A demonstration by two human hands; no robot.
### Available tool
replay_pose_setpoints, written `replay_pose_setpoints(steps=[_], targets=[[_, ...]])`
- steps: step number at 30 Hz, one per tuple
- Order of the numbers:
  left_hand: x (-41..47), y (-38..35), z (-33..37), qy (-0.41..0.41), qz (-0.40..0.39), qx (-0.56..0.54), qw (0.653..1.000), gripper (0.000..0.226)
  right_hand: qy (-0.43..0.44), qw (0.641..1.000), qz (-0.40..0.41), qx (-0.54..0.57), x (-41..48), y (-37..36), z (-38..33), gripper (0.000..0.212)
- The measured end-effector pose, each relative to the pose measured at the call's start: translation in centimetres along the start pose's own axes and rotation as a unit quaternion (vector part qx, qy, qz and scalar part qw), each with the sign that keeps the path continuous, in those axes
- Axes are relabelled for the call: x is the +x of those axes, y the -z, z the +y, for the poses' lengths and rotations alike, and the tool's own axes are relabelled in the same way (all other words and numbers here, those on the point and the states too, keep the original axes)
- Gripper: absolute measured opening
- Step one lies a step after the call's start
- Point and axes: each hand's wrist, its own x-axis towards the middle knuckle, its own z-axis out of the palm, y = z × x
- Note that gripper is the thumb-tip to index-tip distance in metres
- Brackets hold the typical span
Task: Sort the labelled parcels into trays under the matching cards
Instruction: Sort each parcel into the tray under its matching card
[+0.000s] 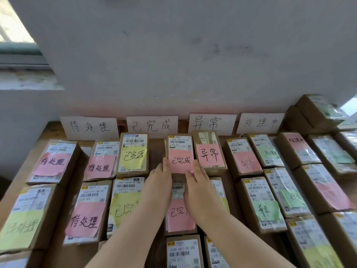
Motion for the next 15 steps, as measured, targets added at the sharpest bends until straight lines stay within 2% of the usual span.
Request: replay_pose_setpoints(steps=[7,15], targets=[[-2.9,0.9,-0.3,-0.066,0.044,0.062,0.995,0.08,0.025,0.999,0.018,-0.012,-1.4,0.5,-0.1,0.057],[-7.0,1.9,2.5,-0.083,0.09,0.122,0.985,0.067,0.069,0.995,0.066,-0.033,-4.8,2.8,2.1,0.052]])
